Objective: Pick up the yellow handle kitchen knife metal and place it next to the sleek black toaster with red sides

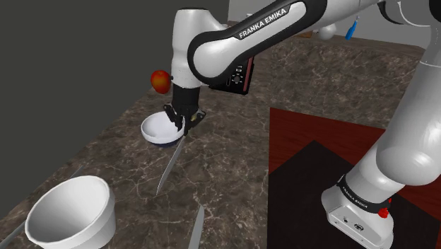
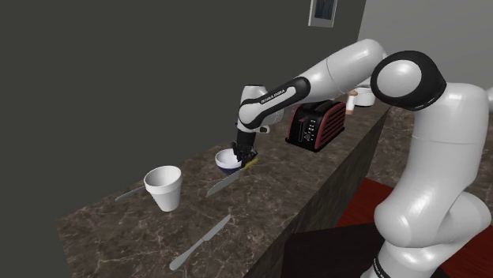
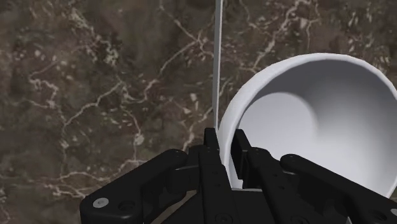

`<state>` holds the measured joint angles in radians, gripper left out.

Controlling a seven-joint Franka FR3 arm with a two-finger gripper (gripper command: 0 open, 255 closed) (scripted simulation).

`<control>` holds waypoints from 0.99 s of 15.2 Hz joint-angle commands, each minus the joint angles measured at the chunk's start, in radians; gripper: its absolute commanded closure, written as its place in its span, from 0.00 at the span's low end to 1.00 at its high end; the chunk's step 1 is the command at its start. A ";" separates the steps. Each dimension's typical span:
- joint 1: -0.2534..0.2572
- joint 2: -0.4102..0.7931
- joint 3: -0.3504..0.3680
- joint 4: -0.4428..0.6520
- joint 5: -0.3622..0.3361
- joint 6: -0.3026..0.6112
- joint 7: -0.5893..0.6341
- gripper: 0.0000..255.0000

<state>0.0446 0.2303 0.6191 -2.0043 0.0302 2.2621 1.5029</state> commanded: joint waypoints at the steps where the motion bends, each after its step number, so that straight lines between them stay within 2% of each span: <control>1: -0.004 -0.015 0.003 0.010 0.010 -0.026 -0.004 1.00; 15: -0.021 -0.095 0.014 0.117 0.057 -0.201 -0.017 1.00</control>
<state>0.0241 0.1372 0.6330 -1.8989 0.0859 2.0748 1.4862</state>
